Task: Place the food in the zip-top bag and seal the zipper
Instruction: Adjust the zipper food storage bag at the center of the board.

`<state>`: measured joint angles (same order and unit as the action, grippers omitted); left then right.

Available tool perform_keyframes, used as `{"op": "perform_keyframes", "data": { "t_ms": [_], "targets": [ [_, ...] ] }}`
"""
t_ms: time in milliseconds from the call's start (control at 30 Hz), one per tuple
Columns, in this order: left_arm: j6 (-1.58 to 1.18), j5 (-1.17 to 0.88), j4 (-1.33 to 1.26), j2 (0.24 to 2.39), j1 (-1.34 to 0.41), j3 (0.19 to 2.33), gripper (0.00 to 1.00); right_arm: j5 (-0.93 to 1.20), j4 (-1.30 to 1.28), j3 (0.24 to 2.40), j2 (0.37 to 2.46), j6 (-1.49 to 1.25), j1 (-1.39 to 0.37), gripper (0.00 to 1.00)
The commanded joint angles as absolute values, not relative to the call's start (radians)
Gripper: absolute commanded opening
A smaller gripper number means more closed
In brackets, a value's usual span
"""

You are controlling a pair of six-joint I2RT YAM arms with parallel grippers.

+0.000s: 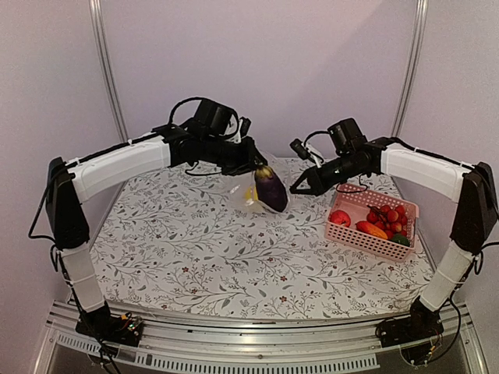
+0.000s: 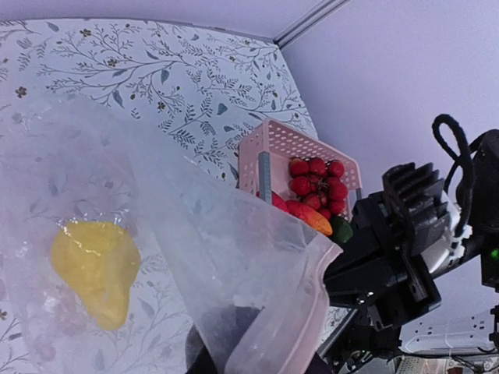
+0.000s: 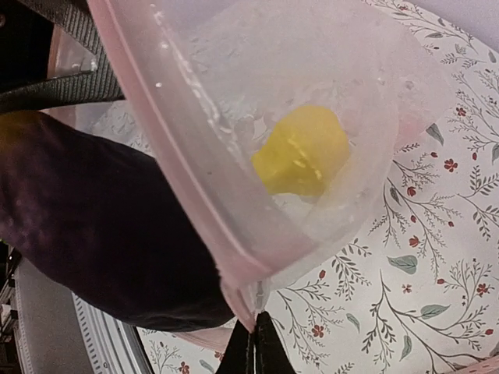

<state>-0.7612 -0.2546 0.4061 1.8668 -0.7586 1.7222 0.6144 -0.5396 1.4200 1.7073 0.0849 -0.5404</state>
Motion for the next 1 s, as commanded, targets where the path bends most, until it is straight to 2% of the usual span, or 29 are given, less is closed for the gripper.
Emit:
{"op": "perform_keyframes", "data": {
  "t_ms": [0,100,200,267,367,533,633,800,900,967],
  "targets": [
    [-0.640,-0.094,0.653,1.895,-0.750,1.826,0.15,0.707,-0.625,1.502,1.688,0.078,-0.543,0.00],
    [-0.572,0.086,0.819,1.908,-0.750,1.904,0.15,0.733,-0.699,1.571,1.661,0.085,-0.542,0.00],
    [-0.532,0.199,0.894,1.902,-0.752,1.946,0.07,0.753,-0.739,1.595,1.659,0.093,-0.542,0.00],
    [-0.520,0.195,0.902,1.908,-0.757,1.962,0.00,0.774,-0.745,1.596,1.668,0.090,-0.542,0.00],
    [-0.489,0.151,0.937,1.976,-0.785,2.049,0.00,0.810,-0.750,1.627,1.692,0.070,-0.541,0.00],
    [-0.462,0.208,1.059,2.074,-0.827,2.246,0.00,0.821,-0.780,1.706,1.720,0.064,-0.542,0.00],
    [-0.473,0.236,1.038,2.034,-0.841,2.247,0.00,0.826,-0.780,1.709,1.714,0.061,-0.541,0.00],
    [-0.471,0.283,0.908,1.904,-0.843,2.124,0.00,0.807,-0.772,1.697,1.707,0.067,-0.531,0.00],
    [-0.460,0.295,0.906,1.908,-0.837,2.106,0.00,0.811,-0.763,1.713,1.705,0.064,-0.522,0.00],
    [-0.470,0.227,0.937,1.957,-0.832,2.145,0.00,0.819,-0.761,1.722,1.705,0.066,-0.520,0.01]
  ]
}}
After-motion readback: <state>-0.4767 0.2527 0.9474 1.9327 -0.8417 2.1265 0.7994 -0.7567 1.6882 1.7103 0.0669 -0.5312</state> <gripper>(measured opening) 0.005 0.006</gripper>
